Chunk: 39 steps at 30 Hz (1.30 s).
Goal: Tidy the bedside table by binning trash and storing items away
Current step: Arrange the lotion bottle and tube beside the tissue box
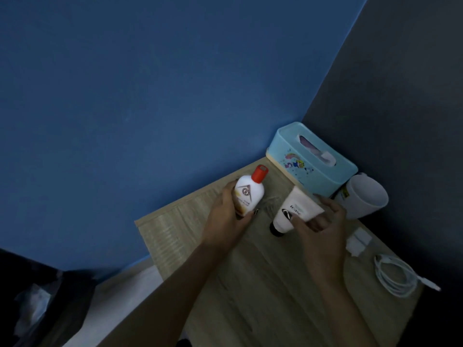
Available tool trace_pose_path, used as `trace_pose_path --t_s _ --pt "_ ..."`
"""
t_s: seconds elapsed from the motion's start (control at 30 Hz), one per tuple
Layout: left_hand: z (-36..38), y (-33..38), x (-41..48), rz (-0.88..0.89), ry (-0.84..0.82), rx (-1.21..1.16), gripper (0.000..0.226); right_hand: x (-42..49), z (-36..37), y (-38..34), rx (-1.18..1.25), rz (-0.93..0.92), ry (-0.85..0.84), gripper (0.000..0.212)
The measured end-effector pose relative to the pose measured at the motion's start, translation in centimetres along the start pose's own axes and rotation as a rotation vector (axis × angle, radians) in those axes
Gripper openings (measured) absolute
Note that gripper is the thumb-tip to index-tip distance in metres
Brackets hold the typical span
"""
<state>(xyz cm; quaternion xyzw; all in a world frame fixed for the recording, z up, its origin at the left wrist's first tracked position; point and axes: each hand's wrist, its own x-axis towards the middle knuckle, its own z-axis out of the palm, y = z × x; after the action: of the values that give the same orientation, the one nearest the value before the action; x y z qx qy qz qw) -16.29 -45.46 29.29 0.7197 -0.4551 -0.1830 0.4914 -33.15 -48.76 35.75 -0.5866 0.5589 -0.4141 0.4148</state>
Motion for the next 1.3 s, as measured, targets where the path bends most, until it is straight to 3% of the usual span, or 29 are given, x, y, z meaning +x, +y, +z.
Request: trace_pose_path --t_s 0.13,0.4,0.6,0.93,1.3 --pt "0.9 -0.5 1.8 -0.007 -0.032 -0.041 0.072 0.0 1.5 2.7 -0.086 0.044 -0.097 0.039" --pt "3.9 0.0 7.7 0.052 -0.153 -0.028 0.069 4.7 5.2 3.4 -0.140 -0.111 0.133 0.016" --pt "5.5 -0.9 9.6 0.106 -0.125 0.012 0.067 7.9 6.9 4.2 -0.148 -0.143 0.267 0.022" --pt "6.0 -0.5 9.7 0.088 -0.106 0.050 0.064 8.6 7.1 5.7 -0.116 -0.141 0.341 0.027" --pt "6.0 -0.4 10.1 0.107 -0.067 0.090 0.069 8.9 7.1 5.7 -0.049 -0.109 0.328 0.033"
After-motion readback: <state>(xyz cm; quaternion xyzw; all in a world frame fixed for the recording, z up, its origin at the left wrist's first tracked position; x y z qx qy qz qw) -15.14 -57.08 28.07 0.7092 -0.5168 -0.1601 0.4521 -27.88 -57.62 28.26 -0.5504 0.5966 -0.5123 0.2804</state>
